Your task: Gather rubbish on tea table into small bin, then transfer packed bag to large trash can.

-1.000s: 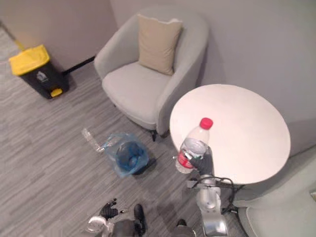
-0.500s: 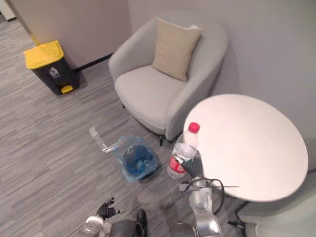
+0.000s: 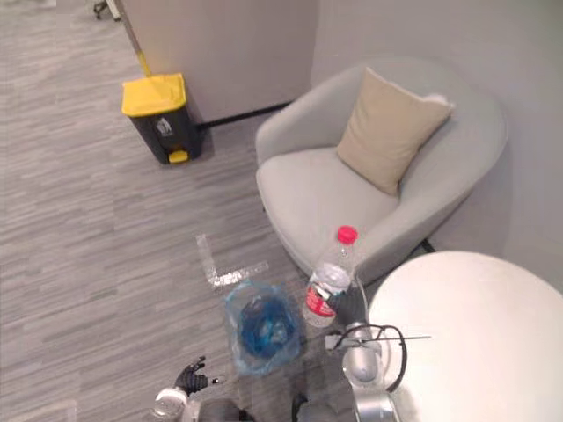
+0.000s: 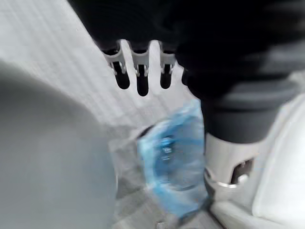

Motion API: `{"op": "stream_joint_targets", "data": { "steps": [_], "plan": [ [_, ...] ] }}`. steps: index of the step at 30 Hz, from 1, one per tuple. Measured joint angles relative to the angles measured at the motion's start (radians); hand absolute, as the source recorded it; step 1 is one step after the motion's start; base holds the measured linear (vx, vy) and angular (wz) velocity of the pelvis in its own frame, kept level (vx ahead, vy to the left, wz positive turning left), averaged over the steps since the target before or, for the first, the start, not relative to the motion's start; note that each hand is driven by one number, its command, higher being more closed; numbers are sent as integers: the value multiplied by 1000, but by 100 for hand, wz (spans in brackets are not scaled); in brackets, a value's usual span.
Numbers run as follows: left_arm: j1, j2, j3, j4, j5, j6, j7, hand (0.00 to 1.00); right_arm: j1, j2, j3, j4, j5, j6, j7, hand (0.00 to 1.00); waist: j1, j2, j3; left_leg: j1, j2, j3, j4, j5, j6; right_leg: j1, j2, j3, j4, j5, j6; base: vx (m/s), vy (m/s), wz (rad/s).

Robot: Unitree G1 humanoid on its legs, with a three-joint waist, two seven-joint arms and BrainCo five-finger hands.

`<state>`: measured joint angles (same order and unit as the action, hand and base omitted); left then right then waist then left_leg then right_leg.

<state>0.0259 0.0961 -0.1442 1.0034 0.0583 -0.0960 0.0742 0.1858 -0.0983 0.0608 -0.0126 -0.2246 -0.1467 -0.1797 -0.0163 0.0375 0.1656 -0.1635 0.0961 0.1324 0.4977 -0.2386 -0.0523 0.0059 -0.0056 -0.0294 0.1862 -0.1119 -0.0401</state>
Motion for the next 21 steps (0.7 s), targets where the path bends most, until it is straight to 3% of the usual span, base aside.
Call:
{"op": "stream_joint_targets", "data": {
  "steps": [1, 2, 4, 6, 15, 19, 21],
  "plan": [
    [0, 0, 0, 0, 0, 0, 0, 0, -1, 0, -1, 0, 0, 0, -1, 100, 0, 4, 2, -2, 21, -1, -68, 22, 6, 3, -2, 1, 6, -8, 14, 144, 145, -13],
    [-1, -1, 0, 0, 3, 0, 0, 0, 3, -3, -4, 0, -1, 0, -1, 100, 0, 8, 2, 3, 43, -16, -169, 112, -15, 8, -5, 5, 24, -41, 54, 141, 167, -5],
    [-7, 1, -7, 0, 21, 1, 1, 0, 5, 2, -9, -3, -1, 5, -1, 100, -4, -8, 1, 35, -7, -32, -207, 109, -19, 12, -41, 11, 26, -74, 75, 138, 163, 13],
    [-10, 8, -23, -1, 30, 1, 0, 0, 4, 3, -9, -2, -2, 5, -1, 100, 0, -9, 2, 41, -42, -29, -239, 119, -4, 13, -74, 10, 13, -78, 84, 70, 145, 17],
    [-9, 13, -40, 11, 58, 1, 1, 0, -42, 0, 47, 100, -44, 10, 2, 100, -3, 3, 4, 107, -52, -3, -385, 174, 8, 1, -78, 47, -11, -43, 93, -17, 19, -12],
    [-38, 14, -26, 6, 50, -6, 11, 0, -163, -61, 135, 194, -51, 19, 3, 100, -2, 20, 54, -24, -27, 20, -304, 174, 11, -125, -58, 78, 22, 2, 98, -148, 21, -26],
    [-87, 18, 16, 3, 11, -6, 24, 0, -281, -88, 181, 237, -51, 21, 3, 100, 2, 26, 117, -160, -17, 19, -216, 165, 22, -246, -51, 92, 76, 2, 97, -247, 32, -7]
  ]
}}
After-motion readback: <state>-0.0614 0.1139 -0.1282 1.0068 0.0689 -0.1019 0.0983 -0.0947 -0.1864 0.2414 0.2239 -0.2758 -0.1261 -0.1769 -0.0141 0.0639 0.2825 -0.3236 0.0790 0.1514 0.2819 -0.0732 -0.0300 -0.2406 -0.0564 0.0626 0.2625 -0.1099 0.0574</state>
